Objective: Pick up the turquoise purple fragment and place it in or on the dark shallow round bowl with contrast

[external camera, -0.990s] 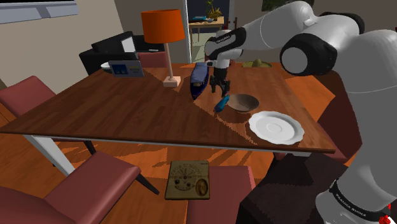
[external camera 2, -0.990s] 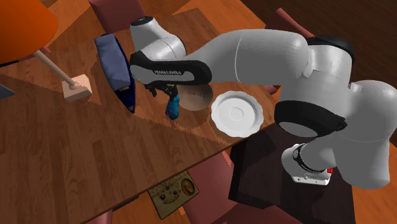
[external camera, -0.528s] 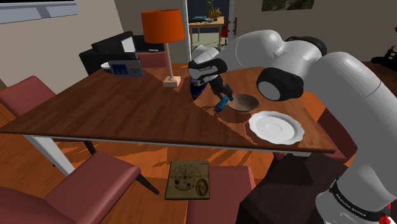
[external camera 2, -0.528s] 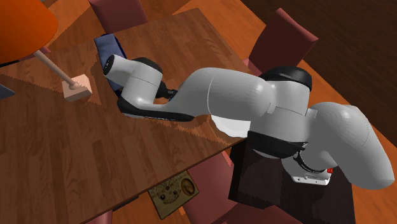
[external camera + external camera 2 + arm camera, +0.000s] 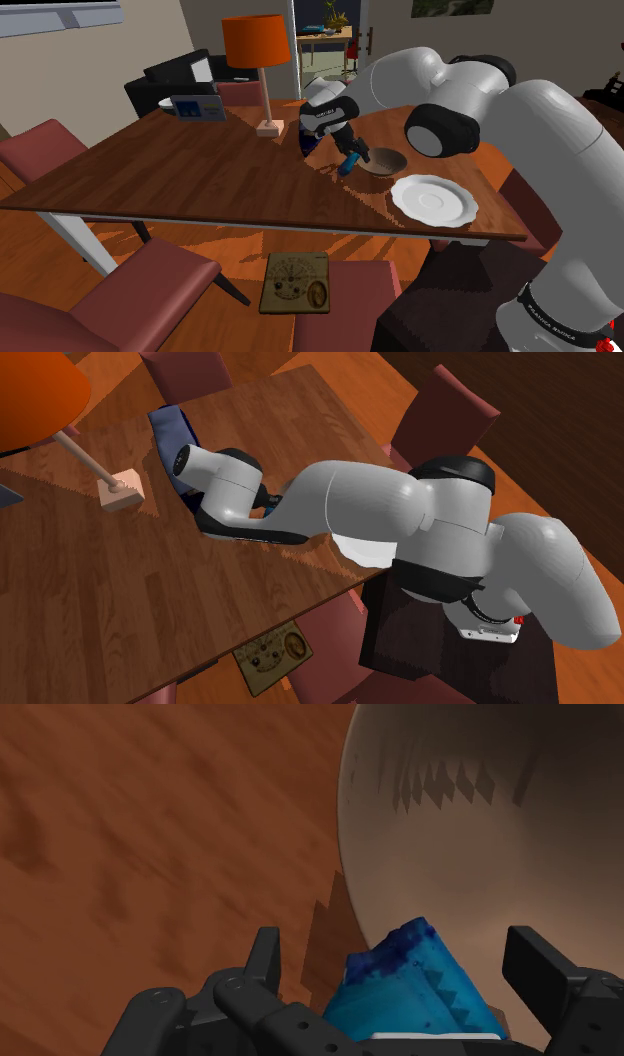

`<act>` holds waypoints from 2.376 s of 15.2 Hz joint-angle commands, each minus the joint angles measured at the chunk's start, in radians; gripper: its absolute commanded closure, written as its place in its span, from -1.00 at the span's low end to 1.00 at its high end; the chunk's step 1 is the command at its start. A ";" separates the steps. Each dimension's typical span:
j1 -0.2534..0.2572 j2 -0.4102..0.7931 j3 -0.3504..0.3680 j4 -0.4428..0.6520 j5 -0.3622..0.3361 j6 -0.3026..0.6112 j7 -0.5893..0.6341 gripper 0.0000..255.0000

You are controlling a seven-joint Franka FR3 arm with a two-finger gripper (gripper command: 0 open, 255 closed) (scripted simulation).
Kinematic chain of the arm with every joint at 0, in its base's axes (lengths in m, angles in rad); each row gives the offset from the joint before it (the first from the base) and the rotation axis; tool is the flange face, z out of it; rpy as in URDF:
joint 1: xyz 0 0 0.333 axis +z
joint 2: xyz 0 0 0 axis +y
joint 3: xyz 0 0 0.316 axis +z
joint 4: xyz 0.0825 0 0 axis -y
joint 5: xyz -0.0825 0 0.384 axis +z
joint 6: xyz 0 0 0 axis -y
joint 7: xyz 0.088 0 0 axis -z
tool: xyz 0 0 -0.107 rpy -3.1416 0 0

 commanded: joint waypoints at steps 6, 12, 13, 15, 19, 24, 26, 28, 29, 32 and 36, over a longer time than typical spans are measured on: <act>0.000 0.000 0.000 -0.001 0.000 0.001 0.000 1.00; 0.000 0.000 0.000 -0.001 0.000 0.001 0.000 1.00; 0.000 0.000 0.000 -0.001 0.000 0.001 0.000 1.00; 0.001 -0.006 -0.002 0.003 -0.002 -0.008 -0.002 1.00; 0.002 -0.026 -0.008 0.023 -0.009 -0.046 -0.010 1.00; 0.030 0.010 -0.017 0.094 -0.060 -0.108 -0.008 -1.00; 0.081 0.107 -0.033 0.243 -0.154 -0.220 -0.018 -1.00; 0.120 0.227 -0.053 0.418 -0.241 -0.336 -0.051 -1.00; 0.130 0.283 -0.063 0.500 -0.273 -0.385 -0.072 -1.00; 0.162 0.217 -0.069 0.341 -0.281 -0.299 -0.051 -1.00; 0.184 0.161 -0.073 0.196 -0.293 -0.214 -0.030 -1.00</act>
